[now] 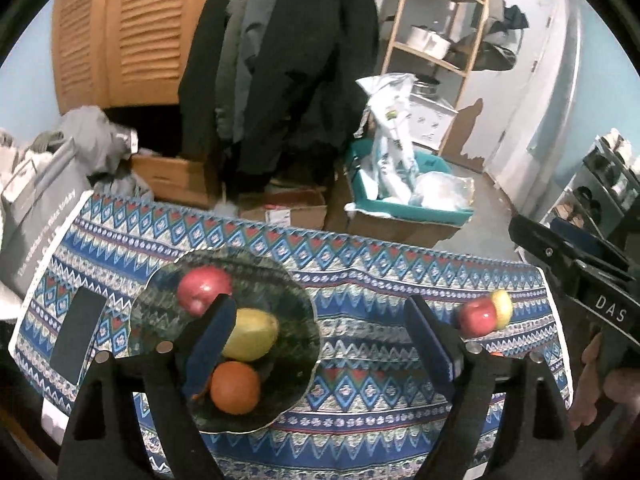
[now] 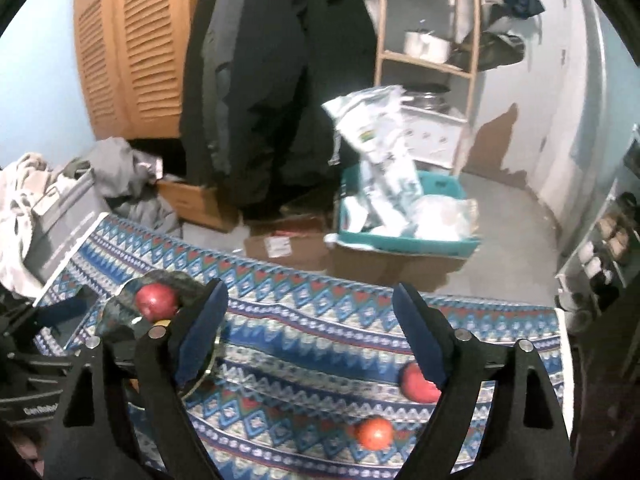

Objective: Organize fruits
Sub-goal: 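Move both tools back over the remaining loose fruit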

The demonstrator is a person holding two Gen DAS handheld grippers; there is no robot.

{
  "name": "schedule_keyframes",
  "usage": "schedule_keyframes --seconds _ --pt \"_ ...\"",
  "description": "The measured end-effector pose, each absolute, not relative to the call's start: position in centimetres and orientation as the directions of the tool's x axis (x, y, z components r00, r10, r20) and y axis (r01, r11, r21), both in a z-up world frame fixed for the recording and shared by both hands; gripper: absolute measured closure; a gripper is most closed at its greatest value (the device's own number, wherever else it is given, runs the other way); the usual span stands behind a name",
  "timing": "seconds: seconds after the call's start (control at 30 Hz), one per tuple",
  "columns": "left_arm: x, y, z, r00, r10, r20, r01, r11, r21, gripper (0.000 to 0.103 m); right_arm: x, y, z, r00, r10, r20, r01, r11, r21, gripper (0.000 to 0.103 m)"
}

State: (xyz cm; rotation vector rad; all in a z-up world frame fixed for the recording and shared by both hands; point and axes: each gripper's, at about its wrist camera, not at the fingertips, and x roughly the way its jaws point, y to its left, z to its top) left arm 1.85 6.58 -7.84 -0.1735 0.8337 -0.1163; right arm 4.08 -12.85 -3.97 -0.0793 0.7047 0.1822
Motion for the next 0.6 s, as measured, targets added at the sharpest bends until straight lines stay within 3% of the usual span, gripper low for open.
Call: schedule_keyframes --seconds 0.6 --pt "0.9 -1.2 -4.8 0.708 -0.189 -0.681 0.147 0.982 -0.12 0.013 -1.4 -22.2 -1.2 0.837 -0.033 -0.546 -0.021 0.996 -0.092 0.016"
